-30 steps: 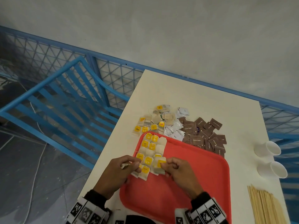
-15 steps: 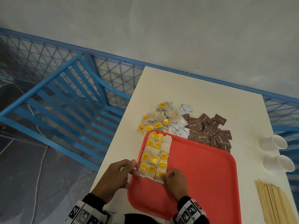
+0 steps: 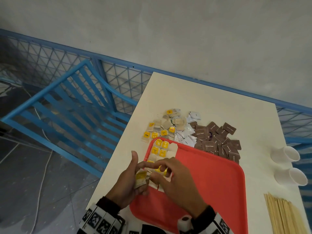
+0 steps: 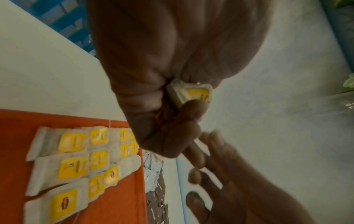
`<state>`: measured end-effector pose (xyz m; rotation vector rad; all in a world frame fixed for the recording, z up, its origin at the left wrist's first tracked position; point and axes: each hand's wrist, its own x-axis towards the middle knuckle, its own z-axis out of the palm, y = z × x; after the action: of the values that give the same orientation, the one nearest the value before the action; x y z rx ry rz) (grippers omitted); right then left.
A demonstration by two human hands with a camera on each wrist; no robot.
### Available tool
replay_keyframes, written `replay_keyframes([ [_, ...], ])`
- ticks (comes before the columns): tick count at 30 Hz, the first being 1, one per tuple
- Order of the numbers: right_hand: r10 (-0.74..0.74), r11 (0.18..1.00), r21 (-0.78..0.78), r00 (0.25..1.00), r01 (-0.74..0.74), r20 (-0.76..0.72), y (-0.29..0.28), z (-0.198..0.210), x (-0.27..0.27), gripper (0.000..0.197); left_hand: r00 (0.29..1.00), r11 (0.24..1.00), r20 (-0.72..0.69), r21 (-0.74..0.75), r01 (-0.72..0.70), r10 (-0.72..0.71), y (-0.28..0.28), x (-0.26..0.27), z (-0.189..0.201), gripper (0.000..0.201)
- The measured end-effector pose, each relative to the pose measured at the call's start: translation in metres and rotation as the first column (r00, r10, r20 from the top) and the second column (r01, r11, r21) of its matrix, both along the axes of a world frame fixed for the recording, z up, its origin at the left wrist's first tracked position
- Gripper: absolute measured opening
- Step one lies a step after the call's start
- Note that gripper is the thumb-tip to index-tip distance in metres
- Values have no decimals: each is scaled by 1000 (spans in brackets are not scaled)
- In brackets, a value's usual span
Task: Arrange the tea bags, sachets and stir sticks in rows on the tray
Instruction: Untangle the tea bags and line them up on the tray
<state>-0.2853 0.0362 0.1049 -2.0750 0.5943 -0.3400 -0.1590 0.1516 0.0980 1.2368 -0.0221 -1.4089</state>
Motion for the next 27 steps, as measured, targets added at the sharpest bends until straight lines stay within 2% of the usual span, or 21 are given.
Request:
replay_keyframes([
  [2, 117, 991, -61, 992, -119, -39, 3, 6, 2, 20, 1000, 1000, 17, 3, 7, -7, -4, -10, 5, 85],
  [4, 123, 989, -73, 992, -125, -36, 3, 8, -1, 12, 999, 1000, 39, 9, 13, -13, -8, -20, 8, 86],
  [7, 52, 998, 42, 997, -54, 50, -8, 15, -13, 11, 997, 999, 64, -17, 34, -33, -8, -31, 4, 102],
  [8, 35, 993, 111, 998, -41, 52, -14, 19, -18, 11, 996, 999, 82, -24, 35, -33, -8, -35, 3, 101],
  [9, 26, 981, 192, 998, -37, 56, -20, 24, -24, 11, 993, 999, 114, -28, 31, -28, -8, -40, 4, 91],
  [11, -15, 950, 311, 996, -12, 83, -32, 29, -29, 12, 966, 999, 253, -9, 52, -48, -8, -42, 4, 59],
  [13, -47, 950, 311, 995, 18, 85, -41, 29, -35, 14, 905, 997, 419, 32, 69, -76, -7, -42, 4, 34],
  [15, -44, 963, 268, 997, 24, 68, -45, 28, -37, 15, 883, 999, 469, 34, 6, -22, -5, -40, 9, 20],
  [17, -30, 974, 226, 998, 15, 62, -45, 27, -34, 16, 881, 998, 469, -46, -46, 62, -4, -37, 19, 25],
  [19, -4, 976, 216, 997, -11, 71, -42, 30, -27, 15, 824, 994, 564, -108, 6, 56, -3, -33, 26, 32],
  [21, 33, 965, 258, 995, -57, 95, -37, 35, -20, 12, 751, 992, 659, -113, 60, 29, -2, -30, 29, 27],
  [23, 64, 954, 286, 993, -89, 95, -33, 39, -15, 9, 727, 992, 685, -114, 46, 45, 1, -25, 27, 18],
  [27, 123, 979, 161, 992, -127, 34, -28, 41, -4, 5, 697, 993, 716, -102, 59, 32, 10, -16, 19, 14],
])
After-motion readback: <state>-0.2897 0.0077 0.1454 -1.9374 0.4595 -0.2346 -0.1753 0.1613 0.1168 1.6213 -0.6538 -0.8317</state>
